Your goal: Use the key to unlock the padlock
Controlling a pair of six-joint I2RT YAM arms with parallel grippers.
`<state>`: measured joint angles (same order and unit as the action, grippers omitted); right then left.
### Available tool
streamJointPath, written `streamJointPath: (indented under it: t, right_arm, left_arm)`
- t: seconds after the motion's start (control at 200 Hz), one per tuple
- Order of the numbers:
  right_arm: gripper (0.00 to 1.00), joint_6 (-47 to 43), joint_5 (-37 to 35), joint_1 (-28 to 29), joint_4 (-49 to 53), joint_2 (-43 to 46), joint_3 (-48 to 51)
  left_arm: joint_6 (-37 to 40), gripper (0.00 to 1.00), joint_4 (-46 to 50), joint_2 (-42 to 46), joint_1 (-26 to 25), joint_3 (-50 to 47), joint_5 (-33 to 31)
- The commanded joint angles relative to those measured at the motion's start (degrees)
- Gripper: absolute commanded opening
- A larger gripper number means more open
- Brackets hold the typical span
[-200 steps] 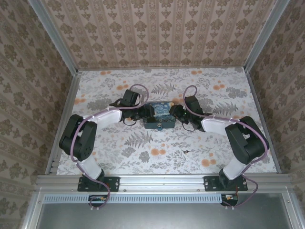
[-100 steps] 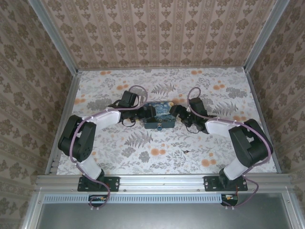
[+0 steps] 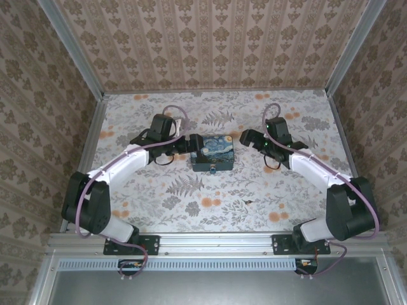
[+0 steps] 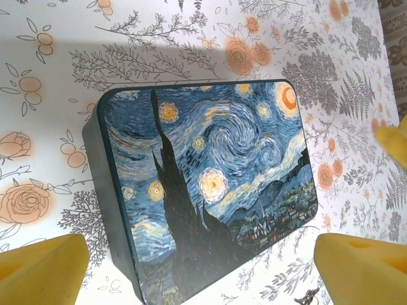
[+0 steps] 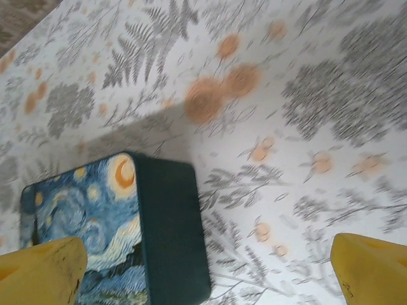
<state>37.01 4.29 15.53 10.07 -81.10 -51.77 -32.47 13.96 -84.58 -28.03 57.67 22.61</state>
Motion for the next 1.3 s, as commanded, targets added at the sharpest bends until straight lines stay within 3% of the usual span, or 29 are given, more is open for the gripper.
streamJointPath:
  t: [0.0,0.06,0.125,0.17,0.215,0.265,0.54,0.685,0.77,0.94,1.295]
  right_arm:
    - [1.0,-5.2,-14.3,-0.2,10.9,1.0,-4.4]
    - [0.99,-3.3,-18.6,-0.4,11.0,3.2,-4.1]
    - [1.0,-1.6,-16.3,-2.3,9.0,6.4,-2.1]
    - [0.99,-0.5,-9.2,-5.2,3.9,8.8,1.5]
    - [1.0,0.3,2.7,-9.1,-4.3,10.2,5.8]
    - [1.0,0.9,8.1,-11.0,-8.3,10.2,7.2]
    - [0.99,-6.5,9.3,-6.2,-3.4,12.5,12.5]
    - [0.79,-5.0,12.1,-3.5,-0.4,13.5,18.0]
    - [0.74,-3.6,12.1,-0.7,-0.6,13.5,21.1]
    - [0.73,-1.2,8.8,6.1,-0.4,13.0,24.3]
    - [0.69,1.6,7.0,14.5,-1.9,9.3,26.6]
  left_arm:
    - [2.7,1.0,3.5,2.7,0.1,2.4,-0.9]
    - [3.2,1.0,4.1,3.3,0.2,2.7,-1.2]
    - [3.7,1.0,4.5,3.8,0.1,2.9,-1.2]
    - [3.9,1.0,4.6,4.0,0.1,3.1,-1.2]
    - [4.1,1.0,4.7,4.1,0.2,3.3,-1.3]
    - [4.1,1.0,4.5,4.2,0.2,3.3,-1.3]
    - [3.5,1.0,5.2,6.7,0.2,3.5,-0.9]
    - [2.2,1.0,5.5,8.9,0.2,2.7,0.0]
    - [1.7,1.0,5.7,10.1,0.0,1.8,0.0]
    - [0.9,1.0,6.0,11.6,-0.6,0.4,-0.6]
    - [-0.8,1.0,2.7,10.1,-1.8,-1.9,-0.2]
